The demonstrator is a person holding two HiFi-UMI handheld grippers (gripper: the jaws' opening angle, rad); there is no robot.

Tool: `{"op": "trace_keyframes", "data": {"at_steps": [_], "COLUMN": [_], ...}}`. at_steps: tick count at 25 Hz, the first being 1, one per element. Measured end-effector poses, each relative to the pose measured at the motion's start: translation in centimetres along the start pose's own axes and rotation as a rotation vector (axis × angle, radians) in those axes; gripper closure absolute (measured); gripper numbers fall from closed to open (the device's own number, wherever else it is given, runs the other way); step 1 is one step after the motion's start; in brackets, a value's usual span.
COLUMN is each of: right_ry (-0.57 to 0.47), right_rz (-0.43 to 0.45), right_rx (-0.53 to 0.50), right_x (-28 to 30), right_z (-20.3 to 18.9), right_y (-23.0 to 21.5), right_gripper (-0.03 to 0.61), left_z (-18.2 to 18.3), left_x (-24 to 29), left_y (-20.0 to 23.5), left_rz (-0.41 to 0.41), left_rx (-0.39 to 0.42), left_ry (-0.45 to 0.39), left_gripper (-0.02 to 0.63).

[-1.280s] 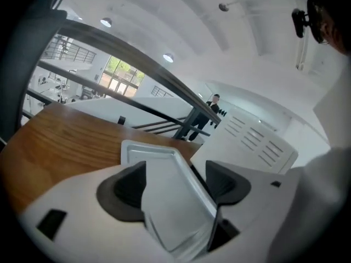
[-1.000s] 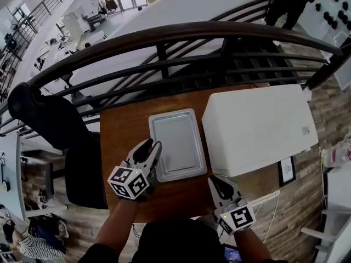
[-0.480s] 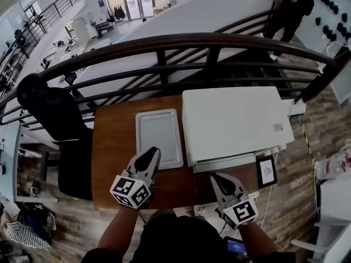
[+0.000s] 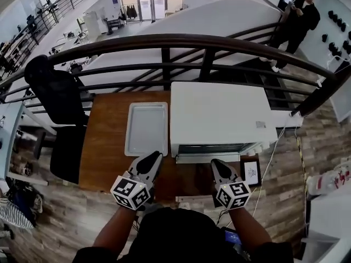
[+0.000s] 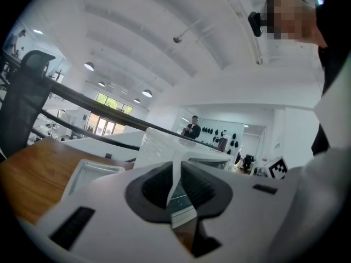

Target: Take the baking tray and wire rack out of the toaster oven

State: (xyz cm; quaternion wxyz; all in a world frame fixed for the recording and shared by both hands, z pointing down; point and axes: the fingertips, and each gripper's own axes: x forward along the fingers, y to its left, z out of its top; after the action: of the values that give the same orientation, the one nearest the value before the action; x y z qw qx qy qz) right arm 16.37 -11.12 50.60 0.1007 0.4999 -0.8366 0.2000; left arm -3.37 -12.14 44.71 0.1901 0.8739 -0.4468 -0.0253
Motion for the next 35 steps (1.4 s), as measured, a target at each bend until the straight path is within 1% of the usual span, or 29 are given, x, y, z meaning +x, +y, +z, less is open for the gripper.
{"op": "trace_keyframes", "data": {"at_steps": [3,6,7,10,12,14,16,17,19,21,22,25,29,34,35], "right_ry": [0.012,0.026,0.03,0.027,0.02,0.012,-0.002,-0.013,-0.047,-0.084,-0.1,-0.116,-0.115,-0.13,-0.128], "right_rz": [-0.004,-0.005,-0.001,0.026,0.04,0.04,0.027,0.019,0.005,-0.001,-0.005,-0.028,-0.061,-0.095,-0.1], "right_rx": [0.067,0.209,0.242,0.306,0.379,0.49,0.631,0.703,0.834,0.935,0.966,0.993,1.02,1.05,1.05], "right_x": [0.1,1.1,1.4,2.1,2.9,4.1,5.2,5.7,6.7,7.7,8.0,8.8,11.1,12.1,12.2], "right_z": [-0.8,-1.9,-2.4,-3.1,-3.5,-4.1,-4.7,-4.9,-5.2,-5.0,-4.8,-4.4,-5.4,-5.4,-5.5], "right_y": [-1.7,-2.8,-2.9,-2.8,-3.1,-3.8,-4.7,-5.3,-6.4,-7.6,-8.3,-9.8,-9.8,-10.7,-10.8], "right_gripper": [0.575,0.575,0.575,0.572,0.521,0.489,0.464,0.436,0.411,0.387,0.378,0.374,0.38,0.406,0.425], "left_z": [-0.9,-2.0,-2.5,-3.4,-3.6,-3.7,-3.7,-3.7,-3.8,-3.8,-3.8,-4.0,-4.8,-5.1,-5.2], "left_x": [-0.3,-0.7,-0.8,-1.3,-1.9,-2.8,-4.0,-4.7,-5.9,-6.6,-6.8,-7.5,-9.0,-9.3,-9.3], "left_y": [-1.6,-3.2,-3.8,-5.3,-5.4,-5.0,-4.3,-4.0,-3.1,-2.4,-2.2,-1.7,0.3,0.8,0.9], "left_rz": [0.02,0.031,0.033,0.042,0.062,0.091,0.121,0.138,0.171,0.197,0.206,0.238,0.278,0.292,0.291], "left_rx": [-0.024,-0.063,-0.067,-0.068,-0.082,-0.098,-0.114,-0.121,-0.131,-0.141,-0.146,-0.16,-0.174,-0.185,-0.187], "left_ry": [-0.014,-0.015,-0.01,0.0,-0.001,-0.005,-0.011,-0.014,-0.017,-0.022,-0.024,-0.015,-0.001,0.021,0.024], "left_gripper": [0.56,0.56,0.56,0.56,0.56,0.56,0.56,0.56,0.56,0.56,0.56,0.56,0.56,0.56,0.56]}}
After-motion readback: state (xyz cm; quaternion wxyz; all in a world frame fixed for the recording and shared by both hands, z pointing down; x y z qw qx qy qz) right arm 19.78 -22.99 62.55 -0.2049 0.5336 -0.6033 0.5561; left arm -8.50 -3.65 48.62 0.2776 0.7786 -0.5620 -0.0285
